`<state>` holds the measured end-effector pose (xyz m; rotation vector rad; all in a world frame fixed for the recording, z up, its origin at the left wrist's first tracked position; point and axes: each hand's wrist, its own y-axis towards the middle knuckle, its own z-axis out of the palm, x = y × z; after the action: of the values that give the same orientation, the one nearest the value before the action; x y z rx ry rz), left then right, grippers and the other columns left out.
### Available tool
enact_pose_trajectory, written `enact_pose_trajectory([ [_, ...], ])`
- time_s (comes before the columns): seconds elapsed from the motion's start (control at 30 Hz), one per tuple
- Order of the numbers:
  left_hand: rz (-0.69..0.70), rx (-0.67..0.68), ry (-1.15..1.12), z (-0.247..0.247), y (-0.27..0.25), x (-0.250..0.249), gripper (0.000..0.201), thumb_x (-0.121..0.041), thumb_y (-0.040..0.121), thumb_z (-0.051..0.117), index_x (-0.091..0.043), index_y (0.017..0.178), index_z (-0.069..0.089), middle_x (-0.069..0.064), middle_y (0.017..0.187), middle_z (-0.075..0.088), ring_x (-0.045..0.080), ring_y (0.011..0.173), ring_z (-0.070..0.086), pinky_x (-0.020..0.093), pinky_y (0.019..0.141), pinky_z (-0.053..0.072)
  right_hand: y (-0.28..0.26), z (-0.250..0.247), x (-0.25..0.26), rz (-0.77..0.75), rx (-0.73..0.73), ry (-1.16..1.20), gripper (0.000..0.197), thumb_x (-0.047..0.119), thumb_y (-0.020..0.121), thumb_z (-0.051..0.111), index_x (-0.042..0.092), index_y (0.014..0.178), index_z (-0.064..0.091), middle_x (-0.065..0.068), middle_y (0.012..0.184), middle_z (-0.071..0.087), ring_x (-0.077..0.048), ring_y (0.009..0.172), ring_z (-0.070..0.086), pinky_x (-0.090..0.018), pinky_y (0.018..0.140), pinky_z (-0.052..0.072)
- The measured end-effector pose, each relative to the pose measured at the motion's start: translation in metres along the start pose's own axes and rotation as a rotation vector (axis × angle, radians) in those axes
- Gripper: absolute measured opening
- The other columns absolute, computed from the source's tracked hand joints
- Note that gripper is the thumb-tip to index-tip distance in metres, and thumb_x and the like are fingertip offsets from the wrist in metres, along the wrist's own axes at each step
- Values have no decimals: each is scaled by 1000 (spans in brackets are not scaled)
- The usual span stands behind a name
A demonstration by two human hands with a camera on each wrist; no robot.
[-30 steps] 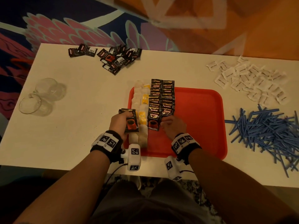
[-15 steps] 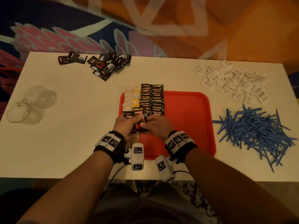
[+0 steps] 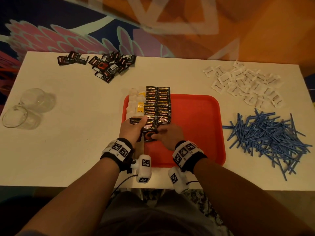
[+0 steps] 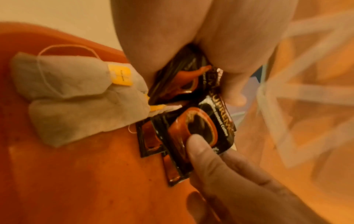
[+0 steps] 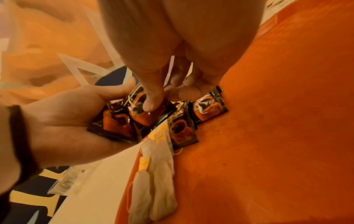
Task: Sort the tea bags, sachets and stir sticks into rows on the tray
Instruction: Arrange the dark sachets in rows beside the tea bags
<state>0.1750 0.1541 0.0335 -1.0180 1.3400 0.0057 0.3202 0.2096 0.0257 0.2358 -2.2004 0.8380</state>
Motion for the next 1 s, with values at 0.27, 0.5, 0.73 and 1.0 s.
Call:
enact_pose_trajectory([
  [0.27, 354, -33, 766, 0, 10, 9, 11, -25, 89, 73, -21, 99, 75, 0, 106, 62, 15, 95, 57, 26, 86, 43, 13, -16, -40, 210, -26, -89, 23, 29, 88, 70, 16, 107, 69, 4, 98, 68, -6, 81, 56, -11, 55, 35],
  [0.5, 423, 10, 1129, 6, 18, 17, 36, -45, 85, 73, -23, 114, 67, 2, 121, 61, 24, 103, 61, 36, 86, 53, 25, -13, -45, 260, -50, -78, 21, 27, 82, 77, 19, 94, 61, 7, 84, 63, -5, 78, 58, -15, 56, 38],
  [0.73, 424, -46, 1199, 12, 20, 14, 30, -45, 89, 69, -22, 109, 68, 3, 103, 69, 23, 95, 65, 37, 82, 55, 30, -8, -40, 225, -106, -12, 23, 25, 83, 76, 21, 96, 57, 9, 81, 61, 0, 71, 53, -13, 52, 34],
  [1.0, 418, -38, 1203, 15, 21, 14, 27, -43, 92, 66, -22, 109, 68, 3, 102, 70, 24, 94, 66, 38, 81, 55, 34, -10, -41, 202, -172, 13, 25, 27, 86, 73, 19, 105, 59, 7, 86, 63, 4, 70, 51, -11, 51, 32],
])
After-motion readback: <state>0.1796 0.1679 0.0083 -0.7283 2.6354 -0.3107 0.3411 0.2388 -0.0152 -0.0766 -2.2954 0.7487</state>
